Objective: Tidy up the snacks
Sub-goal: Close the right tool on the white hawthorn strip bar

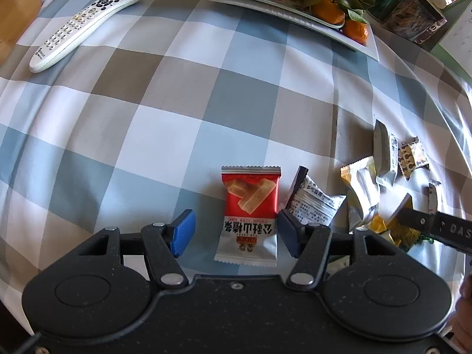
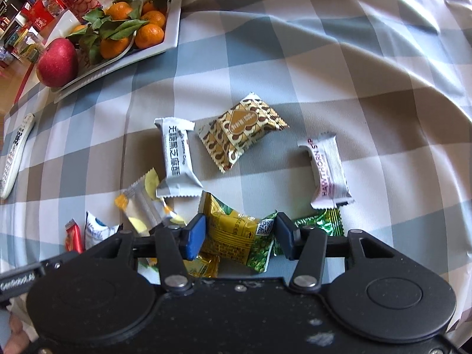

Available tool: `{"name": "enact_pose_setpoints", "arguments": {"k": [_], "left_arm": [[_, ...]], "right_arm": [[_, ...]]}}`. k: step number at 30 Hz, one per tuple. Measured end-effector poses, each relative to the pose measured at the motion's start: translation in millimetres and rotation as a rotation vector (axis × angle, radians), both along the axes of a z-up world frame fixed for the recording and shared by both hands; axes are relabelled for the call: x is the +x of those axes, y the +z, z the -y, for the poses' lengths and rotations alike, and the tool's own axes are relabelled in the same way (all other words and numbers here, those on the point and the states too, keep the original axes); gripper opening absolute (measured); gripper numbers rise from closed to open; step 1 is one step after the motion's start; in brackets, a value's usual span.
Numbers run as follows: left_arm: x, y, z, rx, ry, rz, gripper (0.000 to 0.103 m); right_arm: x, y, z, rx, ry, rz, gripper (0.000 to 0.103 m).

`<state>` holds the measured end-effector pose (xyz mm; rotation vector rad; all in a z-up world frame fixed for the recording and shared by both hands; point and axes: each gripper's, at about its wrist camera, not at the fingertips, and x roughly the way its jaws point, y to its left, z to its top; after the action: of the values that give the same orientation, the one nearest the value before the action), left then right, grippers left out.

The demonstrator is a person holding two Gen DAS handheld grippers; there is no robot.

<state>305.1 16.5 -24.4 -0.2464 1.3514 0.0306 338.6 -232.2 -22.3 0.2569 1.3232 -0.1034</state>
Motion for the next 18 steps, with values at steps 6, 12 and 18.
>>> {"name": "enact_pose_setpoints", "arguments": {"k": [6, 12, 18], "left_arm": [[4, -3, 5, -0.020, 0.005, 0.022, 0.059], [5, -2, 13, -0.035, -0.005, 0.034, 0.040], [1, -2, 8, -0.022, -0.012, 0.008, 0.021]], "right_arm": [[-1, 4, 4, 0.027, -0.004, 0.005, 0.056], [-1, 17, 19, 0.056, -0.043, 0.047, 0.055], [1, 23, 41, 0.038, -0.109, 0.063, 0.055]]}}
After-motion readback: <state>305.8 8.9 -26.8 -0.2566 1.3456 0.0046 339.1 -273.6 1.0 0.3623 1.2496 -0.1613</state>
